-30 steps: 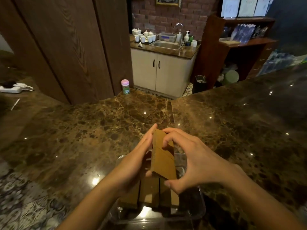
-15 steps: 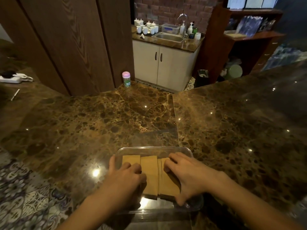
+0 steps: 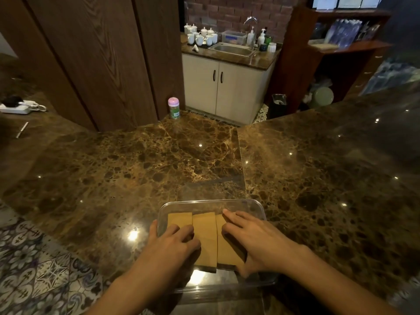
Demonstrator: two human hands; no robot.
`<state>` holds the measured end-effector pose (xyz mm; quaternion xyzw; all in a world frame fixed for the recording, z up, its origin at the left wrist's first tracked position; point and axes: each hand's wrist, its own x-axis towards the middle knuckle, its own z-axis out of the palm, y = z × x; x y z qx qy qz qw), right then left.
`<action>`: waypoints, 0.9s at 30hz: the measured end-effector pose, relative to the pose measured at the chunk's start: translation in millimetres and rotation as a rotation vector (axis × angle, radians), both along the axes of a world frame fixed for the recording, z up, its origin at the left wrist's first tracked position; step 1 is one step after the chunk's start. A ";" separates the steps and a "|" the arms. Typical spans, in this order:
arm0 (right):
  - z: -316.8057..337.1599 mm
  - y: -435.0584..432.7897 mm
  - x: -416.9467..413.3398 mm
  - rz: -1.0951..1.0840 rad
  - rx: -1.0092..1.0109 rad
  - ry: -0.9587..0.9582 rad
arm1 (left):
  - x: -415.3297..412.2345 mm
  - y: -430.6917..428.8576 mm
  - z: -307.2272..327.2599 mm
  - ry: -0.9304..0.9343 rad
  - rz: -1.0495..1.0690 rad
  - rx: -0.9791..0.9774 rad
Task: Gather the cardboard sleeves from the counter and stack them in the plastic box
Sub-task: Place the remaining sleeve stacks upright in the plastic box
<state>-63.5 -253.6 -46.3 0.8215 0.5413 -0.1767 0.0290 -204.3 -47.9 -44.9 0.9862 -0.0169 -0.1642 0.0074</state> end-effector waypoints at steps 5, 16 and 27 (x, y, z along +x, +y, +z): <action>-8.2 1.5 2.1 -0.010 0.056 -0.018 | -3.3 7.5 -9.0 -0.010 -0.040 -0.067; -0.6 4.8 -2.0 -0.075 -0.009 -0.002 | 3.2 -5.9 11.1 0.069 0.049 0.006; 75.8 38.4 28.7 -0.455 0.517 -0.021 | 86.1 17.2 81.3 -0.255 0.268 -0.114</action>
